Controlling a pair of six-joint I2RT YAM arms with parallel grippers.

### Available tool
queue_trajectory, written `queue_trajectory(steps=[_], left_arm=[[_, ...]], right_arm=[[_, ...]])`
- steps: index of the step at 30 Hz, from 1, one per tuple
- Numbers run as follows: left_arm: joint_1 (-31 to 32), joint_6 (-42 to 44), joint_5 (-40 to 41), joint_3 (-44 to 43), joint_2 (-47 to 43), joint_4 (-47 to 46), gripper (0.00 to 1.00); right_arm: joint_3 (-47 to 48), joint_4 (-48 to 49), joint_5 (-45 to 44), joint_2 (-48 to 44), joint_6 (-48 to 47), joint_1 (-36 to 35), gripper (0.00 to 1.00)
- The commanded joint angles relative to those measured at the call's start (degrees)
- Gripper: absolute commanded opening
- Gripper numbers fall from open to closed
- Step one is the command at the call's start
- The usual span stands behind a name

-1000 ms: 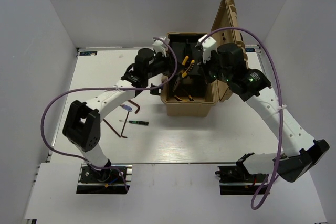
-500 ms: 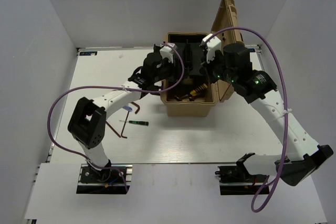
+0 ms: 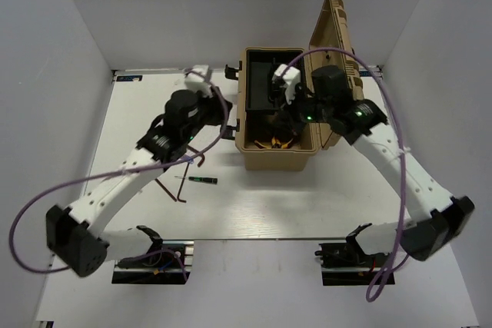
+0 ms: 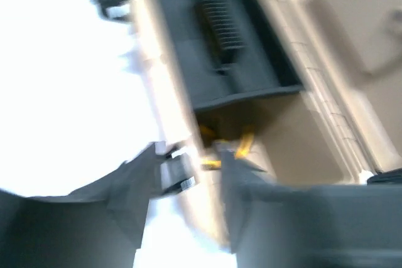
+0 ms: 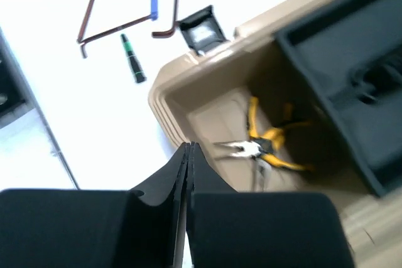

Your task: Sort the tools into containers

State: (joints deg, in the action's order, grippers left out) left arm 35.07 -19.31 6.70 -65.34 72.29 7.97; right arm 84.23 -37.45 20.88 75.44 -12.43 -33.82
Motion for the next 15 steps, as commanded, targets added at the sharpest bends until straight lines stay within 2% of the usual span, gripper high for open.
queue_trajectory(steps=[1,2,4,7,11,15], left_arm=[[-2.63,-7.74,15.0,10.36,-5.47,15.74,0.61],[-4.29,-12.46,15.01,13.02,-6.89,16.81,0.73],[-5.97,-16.88,14.14,21.43,-9.96,16.74,0.75],[-8.87,-24.18,12.82,28.66,-13.05,15.86,0.75],[-11.77,-27.7,12.28,28.18,-9.46,16.89,0.71],[-14.93,-28.94,11.76,25.62,-3.92,16.65,0.64]], right_arm=[[4.8,-1.83,4.78,6.37,0.03,-2.47,0.0],[5.85,-2.88,4.61,8.65,-0.49,-4.82,0.0],[10.4,-3.59,0.93,12.16,-0.84,-7.47,0.0],[17.17,-4.81,-3.3,18.59,-0.06,-10.56,0.0],[25.34,-5.79,-6.81,25.01,1.61,-12.49,0.14],[29.5,-6.05,-9.19,30.81,3.1,-14.16,0.16]])
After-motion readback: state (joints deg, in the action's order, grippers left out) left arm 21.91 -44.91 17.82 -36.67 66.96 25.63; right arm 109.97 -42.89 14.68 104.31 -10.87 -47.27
